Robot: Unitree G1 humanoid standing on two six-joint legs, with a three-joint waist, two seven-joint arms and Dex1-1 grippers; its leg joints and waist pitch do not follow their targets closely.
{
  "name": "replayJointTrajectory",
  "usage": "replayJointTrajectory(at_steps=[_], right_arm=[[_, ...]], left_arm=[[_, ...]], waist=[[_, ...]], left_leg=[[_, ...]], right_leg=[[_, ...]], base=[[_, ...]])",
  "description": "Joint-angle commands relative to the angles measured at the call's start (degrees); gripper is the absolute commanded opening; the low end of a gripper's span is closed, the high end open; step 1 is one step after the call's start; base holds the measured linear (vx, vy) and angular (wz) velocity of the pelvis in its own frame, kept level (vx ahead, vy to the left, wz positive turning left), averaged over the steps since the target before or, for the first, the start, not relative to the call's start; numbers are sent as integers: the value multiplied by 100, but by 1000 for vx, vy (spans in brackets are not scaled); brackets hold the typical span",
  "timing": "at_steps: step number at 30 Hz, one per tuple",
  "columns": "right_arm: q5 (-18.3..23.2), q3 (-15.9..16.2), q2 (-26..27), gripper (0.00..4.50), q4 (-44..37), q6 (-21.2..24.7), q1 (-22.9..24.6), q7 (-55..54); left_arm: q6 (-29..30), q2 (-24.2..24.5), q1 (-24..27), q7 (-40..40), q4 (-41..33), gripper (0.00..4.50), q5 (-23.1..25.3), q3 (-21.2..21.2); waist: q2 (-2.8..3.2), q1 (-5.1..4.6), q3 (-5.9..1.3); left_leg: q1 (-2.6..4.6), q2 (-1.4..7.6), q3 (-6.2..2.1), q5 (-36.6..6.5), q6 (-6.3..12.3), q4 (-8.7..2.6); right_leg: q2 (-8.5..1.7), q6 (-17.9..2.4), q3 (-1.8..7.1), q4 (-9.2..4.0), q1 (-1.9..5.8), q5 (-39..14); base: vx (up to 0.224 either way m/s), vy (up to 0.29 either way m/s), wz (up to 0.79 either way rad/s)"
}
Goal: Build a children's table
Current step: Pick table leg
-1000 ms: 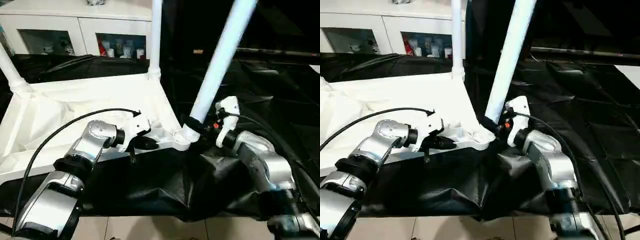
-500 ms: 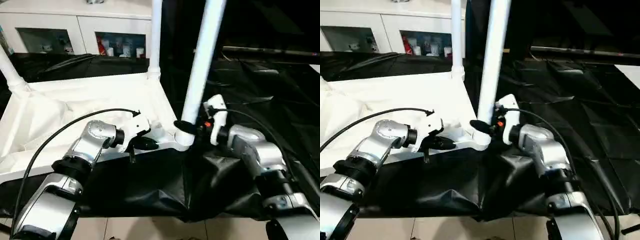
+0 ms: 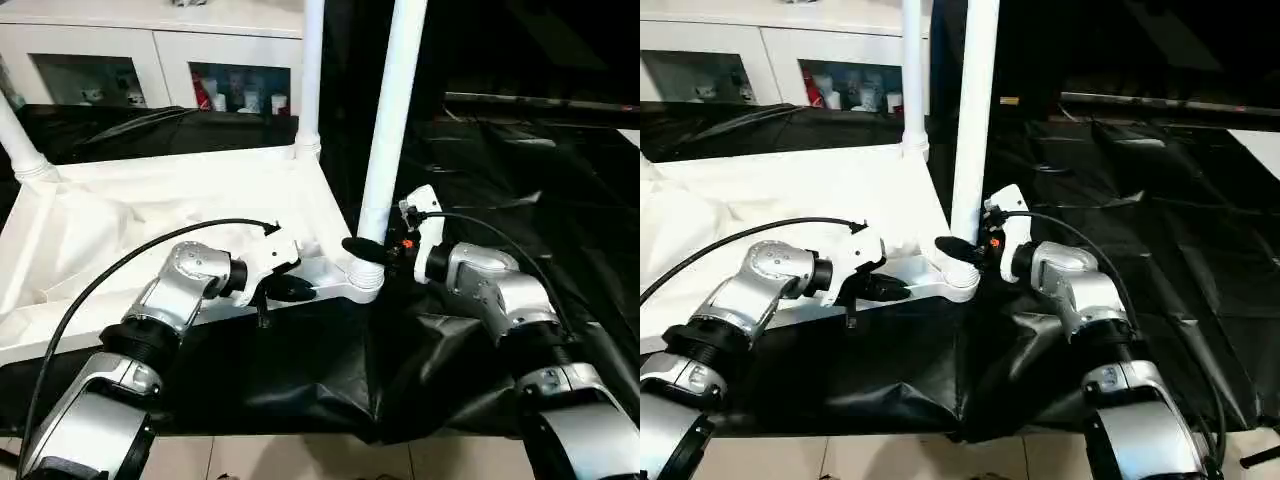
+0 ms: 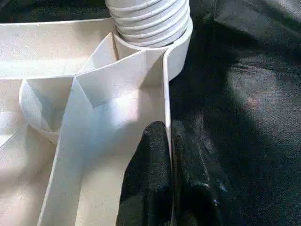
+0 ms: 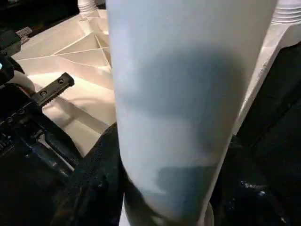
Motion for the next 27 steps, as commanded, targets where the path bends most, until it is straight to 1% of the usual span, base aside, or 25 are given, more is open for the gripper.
replayJointTrajectory(at_steps=[1, 2, 4, 5, 6, 7, 8, 9, 10, 11, 12, 13, 14, 15, 16, 18, 19, 21, 22, 23, 25, 27], right_arm=[[-75, -124, -28, 191, 268, -38, -11, -34], [-51, -159, -13, 191, 302, -81, 1, -38], [-4, -225, 6, 191, 336, -158, 55, -63], [67, -311, 41, 191, 338, -229, 133, -99], [115, -369, 66, 191, 352, -283, 180, -119], [150, -414, 92, 191, 348, -338, 250, -151], [159, -428, 103, 191, 349, -369, 278, -158], [203, -504, 178, 191, 329, -532, 444, -226], [215, -524, 199, 191, 323, -568, 483, -248], [242, -574, 259, 191, 305, -654, 586, -294], [255, -612, 318, 191, 291, -751, 687, -348], [254, -643, 374, 191, 294, -849, 775, -402], [259, -672, 440, 191, 287, -954, 889, -453], [259, -672, 440, 191, 287, -954, 889, -453], [270, -712, 490, 191, 267, -1024, 966, -496], [296, -762, 567, 191, 196, -1143, 1115, -528], [292, -761, 591, 191, 139, -1206, 1197, -539], [283, -738, 621, 191, 28, -1328, 1333, -549], [229, -708, 626, 191, -29, -1415, 1400, -577], [126, -612, 612, 191, -127, -1505, 1493, -573], [38, -506, 595, 191, -238, -1555, 1579, -555], [-106, -343, 559, 191, -398, -1537, 1656, -520]], left_arm=[[44, 49, 89, -196, -102, 0, 30, -133], [55, 53, 85, -192, -108, 0, 26, -127], [66, 49, 70, -153, -101, 0, 20, -105], [67, 45, 63, -130, -88, 0, 16, -92], [67, 44, 61, -115, -82, 0, 13, -85], [66, 40, 57, -89, -71, 0, 11, -74], [66, 40, 56, -82, -68, 0, 10, -71], [64, 41, 51, -67, -59, 0, 6, -65], [63, 41, 49, -66, -55, 0, 5, -63], [70, 41, 45, -66, -50, 0, -1, -57], [71, 42, 36, -68, -39, 0, -3, -54], [69, 44, 24, -67, -22, 0, -1, -52], [67, 43, 6, -63, 1, 0, 1, -49], [67, 43, 6, -63, 1, 0, 1, -49], [68, 45, -2, -65, 8, 0, 0, -49], [61, 46, -29, -53, 36, 0, 6, -46], [60, 50, -37, -54, 41, 0, 8, -47], [52, 62, -60, -56, 59, 0, 22, -54], [47, 65, -70, -55, 69, 0, 27, -56], [37, 71, -79, -55, 78, 0, 40, -64], [27, 79, -84, -60, 79, 0, 53, -76], [14, 84, -74, -80, 69, 0, 63, -98]], waist=[[27, 6, -399], [40, 9, -405], [31, 5, -407], [69, 9, -408], [47, 6, -404], [64, 11, -409], [65, 8, -402], [111, 16, -406], [92, 9, -401], [106, 13, -407], [121, 13, -402], [156, 5, -398], [156, 2, -397], [145, -8, -384], [179, -2, -391], [207, -10, -383], [174, -17, -389], [220, -8, -389], [210, -8, -386], [226, -2, -381], [221, -2, -390], [224, -1, -379]], left_leg=[[-16, 82, 28, -1190, 157, -389], [-11, 84, 26, -1176, 159, -387], [-16, 82, 28, -1143, 172, -387], [-10, 83, 25, -1150, 165, -388], [-13, 81, 31, -1191, 171, -386], [-11, 81, 26, -1186, 168, -388], [-12, 79, 26, -1215, 169, -393], [-4, 81, 21, -1261, 155, -394], [-5, 83, 30, -1291, 157, -397], [-4, 80, 18, -1325, 140, -401], [-4, 83, 17, -1351, 128, -406], [12, 79, 6, -1503, 90, -416], [12, 77, 8, -1534, 87, -417], [8, 77, 6, -1607, 86, -427], [17, 76, -1, -1634, 78, -426], [11, 72, -10, -1730, 59, -434], [13, 76, -6, -1741, 74, -433], [13, 69, -9, -1723, 97, -432], [3, 66, -5, -1695, 115, -434], [-2, 64, -4, -1686, 124, -436], [-2, 64, -3, -1631, 152, -434], [-6, 60, 1, -1610, 164, -438]], right_leg=[[-280, -1104, 279, -431, 355, -1674], [-281, -1124, 278, -424, 355, -1622], [-273, -1163, 277, -412, 358, -1510], [-276, -1186, 279, -406, 356, -1476], [-278, -1189, 280, -420, 357, -1480], [-278, -1205, 279, -412, 361, -1452], [-272, -1208, 277, -419, 361, -1467], [-281, -1214, 277, -420, 358, -1485], [-280, -1201, 278, -443, 352, -1504], [-278, -1200, 273, -430, 363, -1515], [-278, -1196, 273, -436, 355, -1530], [-271, -1191, 263, -453, 353, -1644], [-265, -1193, 263, -460, 353, -1647], [-260, -1184, 262, -470, 345, -1716], [-266, -1183, 259, -470, 351, -1743], [-264, -1164, 255, -482, 349, -1814], [-264, -1154, 258, -493, 351, -1804], [-265, -1168, 258, -487, 352, -1804], [-262, -1166, 258, -491, 358, -1809], [-263, -1138, 257, -504, 360, -1855], [-263, -1129, 259, -498, 363, -1847], [-260, -1081, 259, -515, 358, -1957]], base=[[0, 0, 0], [0, 0, 0], [0, 0, 0], [0, 0, 0], [0, 0, 0], [0, 0, 0], [0, 0, 0], [0, 0, 0], [0, 0, 0], [0, 0, 0], [0, 0, 0], [0, 0, 0], [0, 0, 0], [0, 0, 0], [0, 0, 0], [0, 0, 0], [0, 0, 0], [0, 0, 0], [0, 0, 0], [0, 0, 0], [0, 0, 0], [0, 0, 0]])
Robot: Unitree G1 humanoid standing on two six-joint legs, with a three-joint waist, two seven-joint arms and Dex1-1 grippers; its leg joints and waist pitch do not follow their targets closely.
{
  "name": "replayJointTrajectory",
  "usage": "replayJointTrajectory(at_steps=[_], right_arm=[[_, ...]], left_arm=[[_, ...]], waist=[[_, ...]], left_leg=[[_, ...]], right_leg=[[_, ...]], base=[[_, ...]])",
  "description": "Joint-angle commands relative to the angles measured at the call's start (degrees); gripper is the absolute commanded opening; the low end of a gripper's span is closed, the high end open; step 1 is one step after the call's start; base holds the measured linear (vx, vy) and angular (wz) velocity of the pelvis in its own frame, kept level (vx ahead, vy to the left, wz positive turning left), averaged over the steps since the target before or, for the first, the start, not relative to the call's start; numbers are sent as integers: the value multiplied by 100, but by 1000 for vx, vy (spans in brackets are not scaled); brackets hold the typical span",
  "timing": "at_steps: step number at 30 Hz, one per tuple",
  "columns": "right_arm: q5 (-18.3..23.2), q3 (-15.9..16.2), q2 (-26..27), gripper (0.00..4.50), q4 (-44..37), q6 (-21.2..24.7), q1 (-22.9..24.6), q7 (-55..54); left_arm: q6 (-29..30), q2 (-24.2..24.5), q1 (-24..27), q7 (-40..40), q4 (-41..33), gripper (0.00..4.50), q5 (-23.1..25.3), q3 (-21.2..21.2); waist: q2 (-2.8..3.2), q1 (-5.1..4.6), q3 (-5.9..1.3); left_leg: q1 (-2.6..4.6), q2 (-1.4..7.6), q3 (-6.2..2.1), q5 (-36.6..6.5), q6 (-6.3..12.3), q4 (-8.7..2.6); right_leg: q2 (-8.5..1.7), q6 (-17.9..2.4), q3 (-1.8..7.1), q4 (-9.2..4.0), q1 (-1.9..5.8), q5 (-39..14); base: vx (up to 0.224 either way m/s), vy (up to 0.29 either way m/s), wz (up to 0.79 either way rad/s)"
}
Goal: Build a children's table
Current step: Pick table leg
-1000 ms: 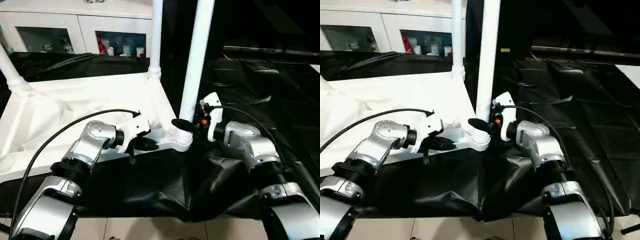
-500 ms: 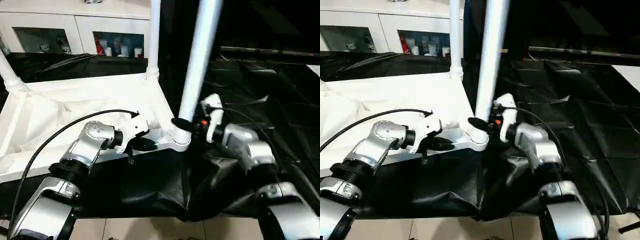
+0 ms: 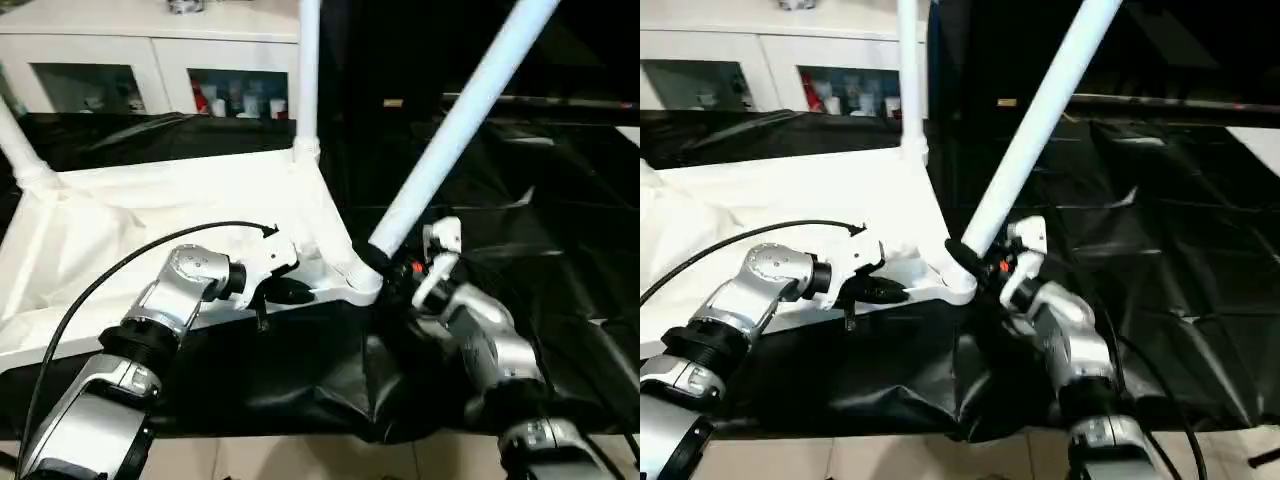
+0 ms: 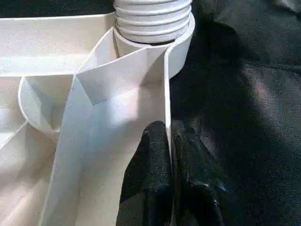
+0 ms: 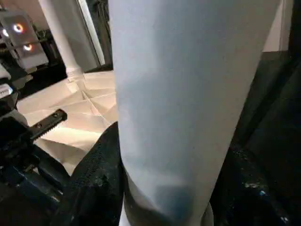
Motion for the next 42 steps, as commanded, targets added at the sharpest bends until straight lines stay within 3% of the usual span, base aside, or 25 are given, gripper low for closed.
replayJointTrajectory(at_steps=[1, 3, 4, 5, 7, 8, 9, 10, 12, 13, 15, 20, 25, 26, 28, 29, 31, 35, 39, 42], right_arm=[[-452, 313, -132, 191, 111, 147, 270, 20], [-501, 383, -151, 191, 64, 178, 255, 63], [-523, 418, -160, 191, 60, 204, 224, 87], [-556, 539, -205, 191, 89, 327, 99, 182], [-622, 700, -287, 191, 133, 420, -10, 352], [-624, 721, -305, 191, 144, 459, -37, 401], [-620, 729, -313, 191, 147, 484, -51, 424], [-648, 769, -349, 191, 174, 538, -88, 515], [-664, 830, -412, 191, 215, 711, -132, 677], [-692, 874, -451, 191, 237, 758, -143, 759], [-738, 912, -486, 191, 292, 742, -156, 813], [-727, 908, -545, 191, 466, 694, -137, 963], [-668, 865, -569, 191, 527, 617, 20, 1148], [-666, 882, -588, 191, 550, 577, 69, 1234], [-671, 901, -609, 191, 591, 527, 112, 1316], [-697, 938, -643, 191, 652, 449, 142, 1407], [-761, 1009, -699, 191, 681, 350, 174, 1504], [-771, 1089, -751, 191, 578, 314, 257, 1690], [-826, 1043, -719, 190, 651, 242, 273, 1535], [-930, 852, -598, 190, 1015, 38, 178, 1026]], left_arm=[[-28, 86, -69, -43, 7, 0, 97, -61], [-59, 88, -53, -39, -5, 0, 123, -89], [-93, 93, -45, -29, -9, 0, 148, -111], [-151, 107, -26, -13, -19, 0, 191, -162], [-179, 110, -4, 10, -38, 0, 199, -180], [-183, 110, 4, 14, -45, 0, 201, -180], [-184, 111, 8, 15, -48, 0, 202, -180], [-211, 111, 3, 45, -30, 0, 216, -176], [-228, 108, 3, 79, -22, 0, 220, -164], [-233, 108, 5, 86, -27, 0, 217, -158], [-251, 106, 3, 94, -32, 0, 205, -145], [-333, 91, 15, 90, -54, 0, 148, -117], [-418, 81, 42, 5, -95, 0, 103, -118], [-457, 87, 60, -118, -141, 0, 47, -123], [-501, 94, 84, -279, -203, 0, -37, -121], [-515, 118, 112, -508, -283, 0, -135, -131], [-539, 169, 131, -831, -353, 0, -222, -180], [-515, 230, 97, -1120, -354, 0, -259, -241], [-649, 175, -55, -771, -70, 0, -101, -191], [-648, 72, -198, -162, 265, 0, 71, -70]], waist=[[39, 17, -367], [57, 24, -363], [35, 21, -362], [-86, -3, -356], [-11, 6, -344], [-95, -6, -347], [-49, 13, -351], [-41, 9, -347], [-155, -3, -356], [-126, 4, -358], [-135, -1, -355], [-200, 18, -359], [-206, 28, -372], [-155, 41, -378], [-172, 41, -389], [-138, 47, -396], [-130, 39, -408], [-120, 35, -412], [-113, 42, -396], [-105, 40, -344]], left_leg=[[-18, 66, 5, -1592, 173, -426], [-11, 70, 4, -1583, 182, -429], [-16, 76, -2, -1573, 179, -434], [-25, 77, 12, -1574, 212, -433], [-10, 77, 6, -1625, 202, -432], [-20, 79, 15, -1604, 217, -429], [-19, 78, 7, -1560, 207, -433], [-13, 85, 7, -1571, 206, -439], [-16, 91, 12, -1573, 224, -438], [-14, 100, 4, -1557, 220, -442], [-16, 98, 6, -1582, 208, -443], [-8, 106, 4, -1652, 183, -449], [1, 113, -7, -1777, 144, -469], [7, 115, -13, -1765, 131, -473], [5, 118, -2, -1745, 151, -476], [8, 119, -3, -1687, 157, -484], [3, 125, 2, -1615, 172, -490], [8, 120, 9, -1621, 186, -490], [24, 119, 5, -1800, 128, -499], [73, 105, -4, -2188, 63, -510]], right_leg=[[-261, -1064, 261, -504, 331, -1964], [-269, -1042, 265, -505, 324, -2025], [-269, -1038, 265, -495, 321, -2031], [-263, -1009, 265, -505, 318, -2105], [-280, -960, 270, -527, 300, -2309], [-279, -933, 273, -533, 303, -2319], [-294, -911, 280, -524, 303, -2327], [-293, -907, 281, -529, 291, -2318], [-282, -888, 275, -523, 294, -2309], [-292, -902, 277, -512, 291, -2281], [-291, -896, 277, -518, 284, -2277], [-303, -808, 279, -537, 268, -2436], [-302, -784, 270, -548, 265, -2416], [-307, -807, 273, -539, 268, -2343], [-298, -879, 273, -538, 284, -2125], [-296, -943, 277, -520, 294, -1942], [-282, -1086, 274, -485, 311, -1597], [-273, -1159, 272, -480, 330, -1484], [-283, -1104, 267, -518, 316, -1784], [-286, -917, 251, -603, 260, -2491]], base=[[0, 0, 0], [0, 0, 0], [0, 0, 0], [0, 0, 0], [0, 0, 0], [0, 0, 0], [0, 0, 0], [0, 0, 0], [0, 0, 0], [0, 0, 0], [0, 0, 0], [0, 0, 0], [0, 0, 0], [0, 0, 0], [0, 0, 0], [0, 0, 0], [0, 0, 0], [0, 0, 0], [0, 0, 0], [0, 0, 0]])
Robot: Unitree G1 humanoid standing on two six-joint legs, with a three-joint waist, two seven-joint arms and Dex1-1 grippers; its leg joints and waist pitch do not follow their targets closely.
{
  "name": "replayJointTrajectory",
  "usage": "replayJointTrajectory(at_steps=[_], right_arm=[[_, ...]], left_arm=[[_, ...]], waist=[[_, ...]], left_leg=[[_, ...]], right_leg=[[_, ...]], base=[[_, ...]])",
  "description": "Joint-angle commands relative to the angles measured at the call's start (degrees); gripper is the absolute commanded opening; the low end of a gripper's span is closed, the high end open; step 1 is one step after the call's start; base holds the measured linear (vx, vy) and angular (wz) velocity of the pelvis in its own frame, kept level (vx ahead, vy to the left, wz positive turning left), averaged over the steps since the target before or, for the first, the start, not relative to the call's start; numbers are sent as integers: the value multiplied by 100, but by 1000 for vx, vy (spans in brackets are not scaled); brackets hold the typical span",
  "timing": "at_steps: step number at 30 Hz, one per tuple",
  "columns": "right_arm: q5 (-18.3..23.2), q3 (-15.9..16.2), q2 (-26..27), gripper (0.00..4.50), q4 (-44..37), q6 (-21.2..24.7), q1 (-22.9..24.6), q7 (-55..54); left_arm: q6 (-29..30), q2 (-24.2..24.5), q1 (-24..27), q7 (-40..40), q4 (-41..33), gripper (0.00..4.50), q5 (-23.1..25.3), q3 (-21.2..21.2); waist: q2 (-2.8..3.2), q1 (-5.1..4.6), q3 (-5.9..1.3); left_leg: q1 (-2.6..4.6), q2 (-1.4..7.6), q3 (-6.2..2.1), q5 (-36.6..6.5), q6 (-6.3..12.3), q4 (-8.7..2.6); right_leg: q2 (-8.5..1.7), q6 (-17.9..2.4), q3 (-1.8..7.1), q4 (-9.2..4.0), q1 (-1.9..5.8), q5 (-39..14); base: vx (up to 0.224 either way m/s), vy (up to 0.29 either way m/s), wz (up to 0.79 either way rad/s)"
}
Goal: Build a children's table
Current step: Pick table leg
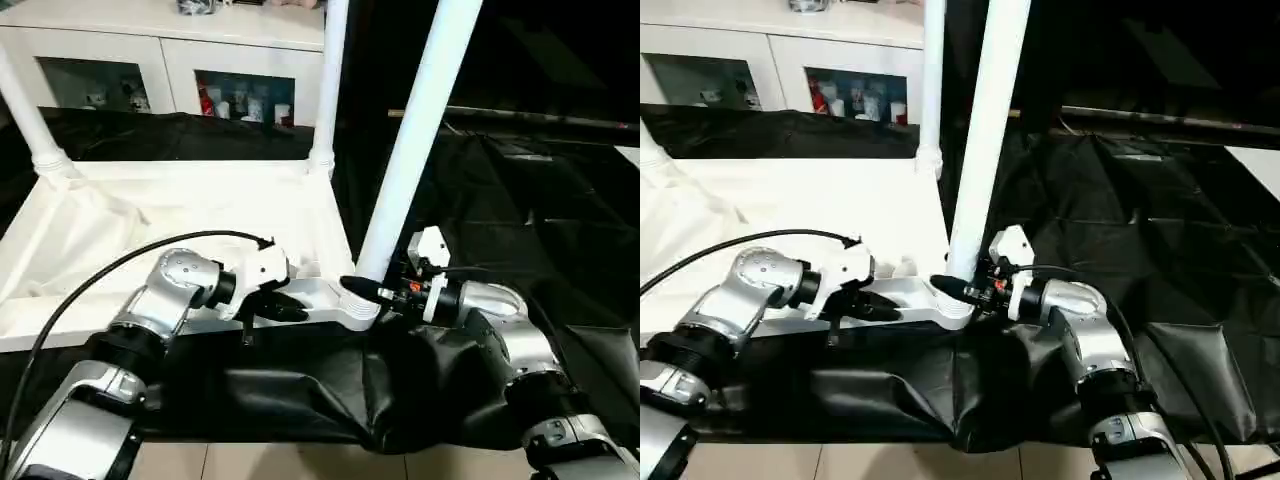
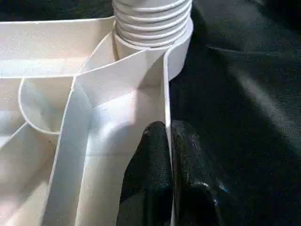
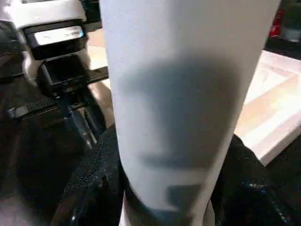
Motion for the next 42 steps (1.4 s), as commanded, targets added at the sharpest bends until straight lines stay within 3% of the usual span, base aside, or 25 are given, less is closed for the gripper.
replayJointTrajectory(at_steps=[1, 2, 4, 9, 12, 14, 15, 16, 17, 18, 19, 20, 21, 22, 23, 24, 25, 26, 27, 28, 29, 31, 34, 41, 42], right_arm=[[-500, 143, 47, 190, 874, 160, 284, -543], [-523, 44, 97, 190, 1019, 122, 225, -870], [-570, -113, 185, 190, 1242, 90, 123, -1493], [-587, -352, 463, 190, 1678, 210, -144, -2769], [-449, -618, 834, 190, 2140, 445, -550, -3884], [-437, -667, 908, 190, 2248, 487, -655, -4168], [-426, -712, 974, 190, 2368, 482, -759, -4408], [-443, -755, 1049, 190, 2508, 450, -887, -4745], [-401, -841, 1140, 190, 2641, 430, -1011, -5026], [-402, -913, 1252, 190, 2806, 401, -1167, -5447], [-430, -895, 1266, 190, 2826, 386, -1189, -5495], [-476, -858, 1281, 190, 2848, 364, -1215, -5530], [-563, -807, 1308, 190, 2933, 307, -1270, -5625], [-601, -796, 1329, 190, 2981, 293, -1299, -5697], [-625, -794, 1336, 190, 3012, 287, -1316, -5735], [-644, -783, 1335, 190, 3029, 296, -1325, -5739], [-645, -786, 1335, 190, 3054, 295, -1337, -5743], [-631, -802, 1338, 190, 3076, 286, -1348, -5750], [-641, -822, 1343, 190, 3126, 265, -1368, -5778], [-655, -836, 1344, 190, 3164, 250, -1386, -5801], [-665, -858, 1347, 190, 3209, 223, -1413, -5826], [-667, -897, 1356, 190, 3264, 181, -1463, -5822], [-681, -894, 1392, 190, 3277, 121, -1529, -5689], [-857, -743, 1425, 190, 3293, -5, -1636, -5349], [-903, -692, 1439, 246, 3282, -75, -1668, -5152]], left_arm=[[-74, -95, -273, 457, 102, 0, 96, 87], [8, -133, -312, 622, 177, 0, 88, 143], [164, -212, -378, 878, 279, 0, 45, 249], [525, -453, -566, 1569, 466, 0, 62, 402], [1063, -814, -776, 2454, 682, 0, 143, 531], [1213, -918, -814, 2676, 708, 0, 142, 573], [1308, -1009, -847, 2860, 740, 0, 153, 587], [1428, -1139, -879, 3159, 768, 0, 178, 605], [1546, -1271, -894, 3386, 767, 0, 195, 610], [1721, -1476, -905, 3703, 747, 0, 188, 641], [1741, -1506, -903, 3733, 741, 0, 189, 638], [1761, -1540, -898, 3749, 733, 0, 194, 627], [1780, -1582, -903, 3827, 744, 0, 216, 612], [1759, -1590, -907, 3914, 759, 0, 246, 609], [1770, -1596, -904, 3951, 751, 0, 269, 604], [1784, -1598, -899, 3962, 742, 0, 274, 607], [1809, -1593, -893, 3952, 729, 0, 271, 611], [1824, -1579, -888, 3932, 722, 0, 277, 606], [1849, -1574, -875, 3943, 707, 0, 275, 604], [1870, -1569, -864, 3953, 699, 0, 270, 607], [1889, -1562, -859, 3970, 692, 0, 270, 600], [1921, -1543, -846, 3973, 675, 0, 259, 599], [1917, -1512, -843, 3964, 671, 0, 257, 597], [1831, -1420, -806, 3882, 639, 0, 281, 558], [1771, -1373, -785, 3827, 620, 0, 286, 542]], waist=[[128, -40, -185], [128, -40, -185], [118, -60, -186], [187, -220, -179], [283, -335, -131], [332, -407, -90], [336, -430, -88], [385, -444, -72], [398, -389, -71], [338, -414, -53], [285, -409, -14], [258, -451, 14], [274, -523, 3], [495, -400, 26], [585, -19, 33], [380, -74, -88], [-82, -23, -73], [-47, 52, -135], [-5, 107, -184], [95, 139, -237], [147, 103, -256], [159, 48, -222], [151, 6, -229], [132, -18, -211], [134, -15, -216]], left_leg=[[76, 87, -37, -2537, -3, -418], [76, 87, -37, -2537, -3, -418], [112, 59, -76, -2664, -29, -400], [24, 89, -182, -2950, -54, -474], [169, 115, -240, -3621, -83, -483], [193, 166, -276, -4043, -43, -550], [188, 187, -286, -4165, -37, -571], [90, 259, -312, -4389, -83, -680], [107, 303, -258, -4562, -102, -761], [128, 269, -230, -4534, -96, -741], [372, 80, -153, -4322, -71, -493], [498, -11, -111, -4148, -14, -320], [470, -56, -131, -3792, 40, -178], [-177, 306, -232, -4459, 46, -790], [-473, 316, 118, -5287, -169, -1186], [-168, 357, 45, -4880, 191, -1111], [566, -52, 24, -3435, 12, -248], [103, -133, -36, -1730, 222, 7], [-171, -26, -144, -1091, 252, -137], [-261, 57, -171, -494, 69, -387], [-169, 78, -147, -377, -12, -396], [-125, 70, -98, -977, -73, -432], [-66, 74, -73, -1525, 4, -453], [-73, 83, -65, -1757, 40, -488], [-81, 85, -63, -1707, 50, -492]], right_leg=[[-309, -713, 226, -620, 153, -3221], [-309, -713, 226, -620, 153, -3221], [-312, -427, 177, -708, 110, -3789], [-304, -318, 31, -763, 201, -3672], [-286, -335, -164, -876, 184, -3525], [-259, -272, -307, -912, 270, -3336], [-257, -280, -326, -885, 305, -3205], [-262, -349, -290, -711, 410, -2854], [-243, -459, -184, -555, 407, -2584], [-246, -488, -154, -597, 340, -2669], [-265, -283, -292, -958, 69, -3678], [-264, -87, -466, -1180, -54, -4230], [-272, 330, -781, -1362, 79, -4608], [-233, 182, -638, -324, 771, -3345], [-7, -300, -403, 444, 810, -1207], [-64, -200, -63, 490, 668, -1030], [-386, 145, 182, -619, -153, -4237], [-773, 134, 451, -763, 119, -5400], [-814, 40, 506, -612, 405, -4868], [-523, -96, 320, -449, 423, -3431], [-358, -402, 292, -312, 340, -1850], [-272, -828, 317, -285, 313, -1231], [-265, -979, 324, -343, 305, -1492], [-287, -858, 329, -431, 294, -1995], [-293, -850, 331, -438, 298, -2001]], base=[[0, 0, 0], [0, 0, 0], [0, 0, 0], [-31, 13, -5], [0, 0, 0], [0, 0, 0], [0, 0, 0], [0, 0, 0], [0, 0, 0], [0, 0, 0], [0, 0, 0], [0, 0, 0], [0, 0, 0], [0, 0, 0], [0, 0, 0], [68, -61, 6], [141, -151, 13], [141, -151, 13], [188, -94, -23], [109, -32, -30], [109, -32, -30], [0, 0, 0], [0, 0, 0], [0, 0, 0], [0, 0, 0]])
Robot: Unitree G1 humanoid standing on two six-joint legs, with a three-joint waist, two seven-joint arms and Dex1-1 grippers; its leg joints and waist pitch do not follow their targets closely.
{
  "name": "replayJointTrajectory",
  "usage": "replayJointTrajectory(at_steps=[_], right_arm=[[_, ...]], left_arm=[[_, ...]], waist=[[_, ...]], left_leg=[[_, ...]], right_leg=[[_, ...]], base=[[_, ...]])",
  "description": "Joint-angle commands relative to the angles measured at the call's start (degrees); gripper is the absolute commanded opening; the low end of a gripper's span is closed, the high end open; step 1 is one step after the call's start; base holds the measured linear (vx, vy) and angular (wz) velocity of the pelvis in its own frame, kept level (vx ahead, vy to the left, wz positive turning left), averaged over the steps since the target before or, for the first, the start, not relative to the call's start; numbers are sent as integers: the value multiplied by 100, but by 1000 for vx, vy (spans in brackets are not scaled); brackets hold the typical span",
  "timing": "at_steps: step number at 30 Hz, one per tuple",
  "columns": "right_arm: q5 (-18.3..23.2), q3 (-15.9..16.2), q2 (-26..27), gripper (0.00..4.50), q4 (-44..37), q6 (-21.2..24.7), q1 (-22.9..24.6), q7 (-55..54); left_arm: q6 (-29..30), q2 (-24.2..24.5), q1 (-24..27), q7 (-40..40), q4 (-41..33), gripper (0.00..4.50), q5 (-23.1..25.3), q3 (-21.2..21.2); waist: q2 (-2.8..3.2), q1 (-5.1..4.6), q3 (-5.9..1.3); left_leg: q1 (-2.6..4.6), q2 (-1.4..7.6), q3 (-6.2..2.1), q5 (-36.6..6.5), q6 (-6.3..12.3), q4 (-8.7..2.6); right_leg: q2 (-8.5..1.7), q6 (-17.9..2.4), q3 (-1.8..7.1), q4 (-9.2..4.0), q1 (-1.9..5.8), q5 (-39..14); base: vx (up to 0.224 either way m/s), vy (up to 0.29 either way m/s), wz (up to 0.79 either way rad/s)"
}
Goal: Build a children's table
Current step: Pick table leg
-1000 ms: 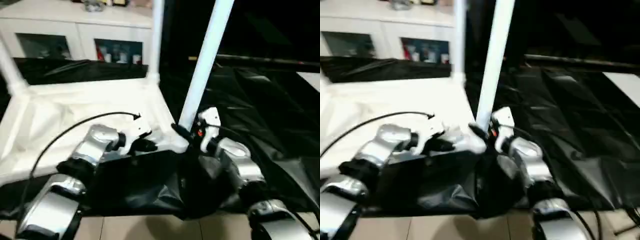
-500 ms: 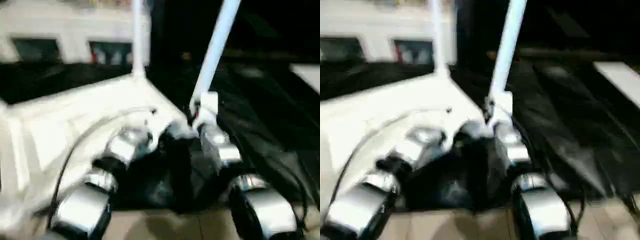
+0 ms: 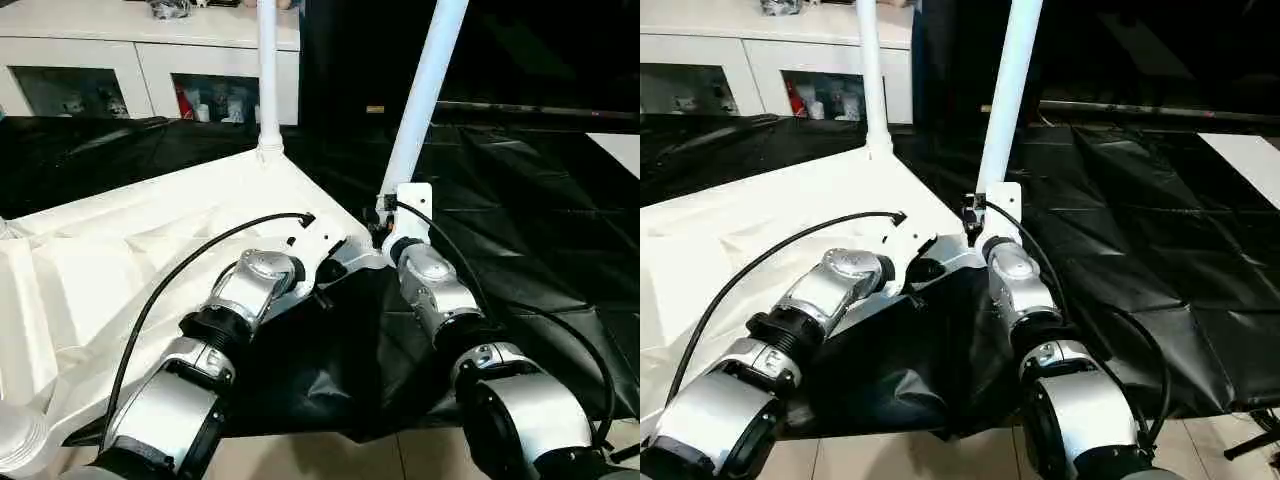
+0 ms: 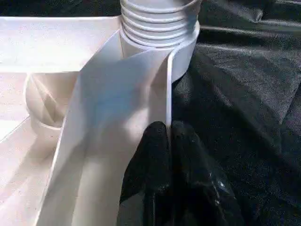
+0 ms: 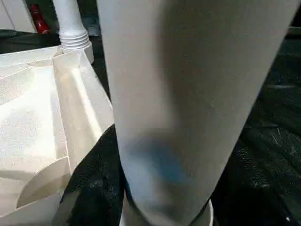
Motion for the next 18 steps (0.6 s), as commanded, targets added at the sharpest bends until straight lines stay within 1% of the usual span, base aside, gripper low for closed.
replayJointTrajectory(at_steps=[1, 2, 3, 4, 5, 7, 8, 10, 11, 12, 14, 15, 16, 17, 18], right_arm=[[-116, 144, 105, 262, 555, 272, 345, 323], [-109, 143, 111, 262, 545, 252, 328, 412], [-114, 150, 110, 270, 540, 246, 319, 445], [-120, 158, 108, 294, 534, 240, 309, 483], [-131, 173, 100, 303, 524, 226, 292, 548], [-68, 135, 65, 309, 444, 169, 225, 842], [-49, 122, 50, 316, 420, 158, 210, 920], [20, 68, -14, 338, 323, 127, 163, 1173], [32, 66, -62, 348, 252, 97, 145, 1263], [31, 58, -93, 356, 215, 67, 130, 1325], [51, 35, -129, 371, 118, -4, 115, 1415], [67, 17, -131, 382, 93, -31, 110, 1451], [79, 5, -134, 392, 79, -39, 103, 1477], [47, 20, -146, 392, 79, -123, 99, 1506], [47, 20, -146, 392, 79, -123, 99, 1506]], left_arm=[[-93, 314, -50, 271, -37, 0, 116, 149], [-136, 332, -42, 241, -41, 0, 114, 144], [-155, 340, -38, 224, -43, 0, 112, 142], [-178, 349, -33, 204, -45, 0, 110, 139], [-191, 365, -26, 170, -56, 0, 111, 130], [-276, 425, 6, 40, -109, 0, 103, 104], [-298, 441, 12, 2, -120, 0, 103, 94], [-367, 497, 32, -88, -150, 0, 100, 75], [-410, 529, 40, -139, -172, 0, 96, 69], [-440, 552, 46, -169, -186, 0, 88, 63], [-524, 602, 48, -236, -196, 0, 75, 52], [-535, 615, 47, -237, -194, 0, 72, 53], [-542, 626, 46, -238, -183, 0, 71, 55], [-571, 643, 52, -266, -181, 0, 71, 46], [-571, 643, 52, -266, -181, 0, 71, 46]], waist=[[40, -7, -196], [40, -7, -196], [48, -14, -214], [47, -35, -241], [57, -50, -218], [91, -67, -217], [80, -71, -226], [102, -79, -242], [115, -73, -250], [116, -73, -249], [112, -64, -282], [110, -65, -315], [93, -62, -322], [110, -45, -343], [109, -39, -343]], left_leg=[[-78, 77, 50, -1705, 177, -385], [-78, 77, 50, -1705, 177, -385], [-110, 83, 41, -1588, 183, -390], [-123, 90, 40, -1362, 199, -375], [-105, 87, 62, -1332, 236, -362], [-115, 92, 63, -1394, 242, -361], [-125, 94, 61, -1360, 240, -359], [-123, 113, 69, -1145, 267, -343], [-111, 116, 88, -967, 300, -321], [-121, 117, 89, -879, 318, -316], [-118, 107, 102, -550, 395, -280], [-131, 89, 113, -132, 564, -231], [-133, 84, 119, -12, 643, -214], [-129, 79, 119, 233, 804, -186], [-134, 78, 123, 322, 881, -171]], right_leg=[[-305, -896, 307, -601, 176, -1651], [-305, -896, 307, -601, 176, -1651], [-332, -902, 313, -594, 203, -1518], [-304, -963, 304, -543, 221, -1192], [-304, -1040, 311, -551, 188, -1094], [-305, -1098, 307, -556, 199, -1145], [-310, -1112, 307, -552, 216, -1108], [-304, -1219, 304, -512, 237, -773], [-297, -1313, 310, -487, 236, -460], [-294, -1356, 310, -468, 247, -309], [-284, -1479, 310, -405, 281, 228], [-267, -1627, 313, -329, 297, 964], [-268, -1672, 314, -309, 299, 1179], [-265, -1763, 311, -265, 292, 1581], [-265, -1797, 308, -254, 286, 1722]], base=[[0, 0, 0], [0, 0, 0], [0, 0, 0], [0, 0, 0], [0, 0, 0], [0, 0, 0], [0, 0, 0], [0, 0, 0], [0, 0, 0], [0, 0, 0], [0, 0, 0], [0, 0, 0], [0, 0, 0], [0, 0, 0], [0, 0, 0]])
